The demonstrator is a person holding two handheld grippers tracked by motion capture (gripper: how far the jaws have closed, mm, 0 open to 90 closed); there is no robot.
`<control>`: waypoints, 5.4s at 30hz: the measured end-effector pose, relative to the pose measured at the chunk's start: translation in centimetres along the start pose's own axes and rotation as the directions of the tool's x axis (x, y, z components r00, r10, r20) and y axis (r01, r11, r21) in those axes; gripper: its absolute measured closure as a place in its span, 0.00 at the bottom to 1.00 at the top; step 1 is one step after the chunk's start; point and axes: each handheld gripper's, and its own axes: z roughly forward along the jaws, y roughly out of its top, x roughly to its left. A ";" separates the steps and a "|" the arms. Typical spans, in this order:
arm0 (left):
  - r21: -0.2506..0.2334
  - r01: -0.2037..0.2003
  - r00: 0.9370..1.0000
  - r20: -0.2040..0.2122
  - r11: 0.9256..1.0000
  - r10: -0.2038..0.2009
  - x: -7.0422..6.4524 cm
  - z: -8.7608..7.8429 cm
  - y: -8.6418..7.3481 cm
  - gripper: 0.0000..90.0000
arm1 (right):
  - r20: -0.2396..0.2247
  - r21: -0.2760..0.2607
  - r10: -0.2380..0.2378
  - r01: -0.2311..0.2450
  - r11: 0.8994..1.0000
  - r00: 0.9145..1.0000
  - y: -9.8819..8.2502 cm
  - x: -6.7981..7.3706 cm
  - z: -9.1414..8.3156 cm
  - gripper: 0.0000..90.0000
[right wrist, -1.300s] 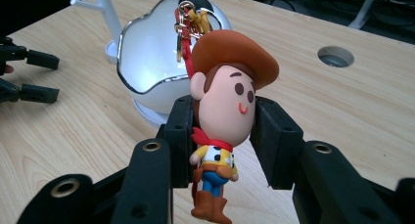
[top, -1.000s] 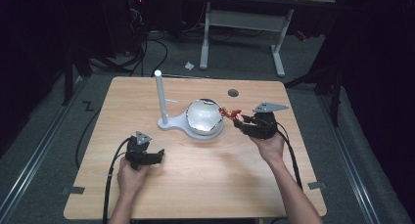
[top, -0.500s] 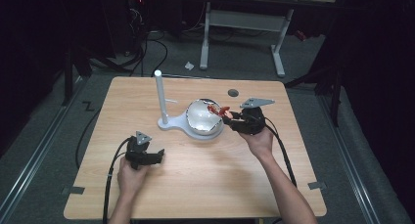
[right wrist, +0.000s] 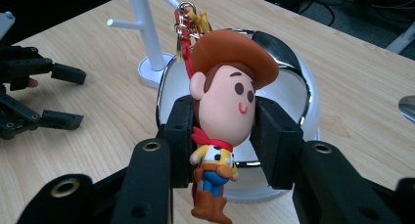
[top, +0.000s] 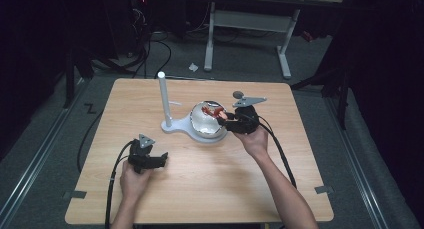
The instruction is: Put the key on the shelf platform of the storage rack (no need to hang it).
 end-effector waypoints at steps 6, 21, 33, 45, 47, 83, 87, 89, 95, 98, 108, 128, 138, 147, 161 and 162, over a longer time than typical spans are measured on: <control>0.000 0.000 1.000 0.000 1.000 0.000 0.0 0.0 0.0 0.18 | -0.011 0.011 -0.006 0.006 1.000 1.000 0.4 0.3 1.1 0.70; 0.000 0.001 1.000 0.000 1.000 -0.001 0.0 0.0 0.0 0.18 | -0.023 0.051 0.008 -0.007 0.999 1.000 0.7 0.6 3.7 0.70; 0.000 0.000 1.000 0.000 1.000 0.000 0.0 0.0 0.0 0.18 | -0.001 0.091 0.026 -0.026 0.996 1.000 0.2 0.1 5.3 0.69; 0.000 -0.001 1.000 0.000 1.000 0.001 0.0 0.0 0.0 0.18 | 0.043 0.125 0.028 -0.033 0.992 0.999 -0.1 -0.2 6.0 0.59; 0.000 -0.001 1.000 0.000 1.000 0.001 0.0 0.0 0.0 0.18 | 0.036 0.121 0.040 -0.044 0.992 0.999 -0.1 -0.2 5.9 0.58; 0.000 0.000 1.000 0.000 1.000 0.000 0.0 0.0 0.0 0.18 | 0.057 -0.026 0.033 -0.031 0.999 0.998 -0.2 -1.0 0.4 0.59; 0.000 0.000 1.000 -0.001 1.000 0.000 0.0 0.0 0.0 0.18 | 0.063 -0.041 0.033 -0.030 0.999 0.997 -0.2 -1.3 -0.4 0.60; 0.000 0.000 1.000 -0.001 1.000 0.000 0.0 0.0 0.0 0.18 | 0.063 -0.044 0.035 -0.032 0.998 0.997 -0.3 -1.3 -0.6 0.60; 0.000 0.001 1.000 -0.001 1.000 -0.001 0.0 0.0 0.0 0.18 | 0.084 -0.079 0.051 -0.045 0.996 0.995 -0.7 -1.7 -1.7 0.62; 0.000 0.001 1.000 -0.001 1.000 -0.001 0.0 0.0 0.0 0.18 | 0.086 -0.081 0.066 -0.059 0.995 0.994 -1.0 -1.9 -2.0 0.63; -0.001 0.001 1.000 -0.001 1.000 -0.001 0.0 0.0 0.0 0.18 | 0.106 -0.088 0.078 -0.068 0.994 0.991 -1.3 -2.7 -3.9 0.63; 0.000 0.002 1.000 -0.002 1.000 -0.002 0.0 0.0 0.0 0.18 | 0.124 -0.125 0.115 -0.099 0.987 0.986 -2.4 -3.4 -7.0 0.61; -0.001 0.002 1.000 -0.002 1.000 -0.002 0.0 0.0 0.0 0.18 | 0.149 -0.145 0.136 -0.114 0.983 0.980 -3.0 -4.1 -8.8 0.60; -0.001 0.002 1.000 -0.002 1.000 -0.002 0.0 0.0 0.0 0.19 | 0.167 -0.148 0.123 -0.099 0.984 0.978 -3.4 -3.8 -10.0 0.60; 0.000 0.001 1.000 -0.002 1.000 -0.001 0.0 0.0 0.0 0.19 | 0.181 -0.144 0.141 -0.115 0.983 0.973 -3.7 -3.8 -11.4 0.58; -0.001 0.002 1.000 -0.002 1.000 -0.002 0.0 0.0 0.0 0.19 | 0.181 -0.146 0.140 -0.114 0.983 0.973 -3.8 -3.9 -11.5 0.58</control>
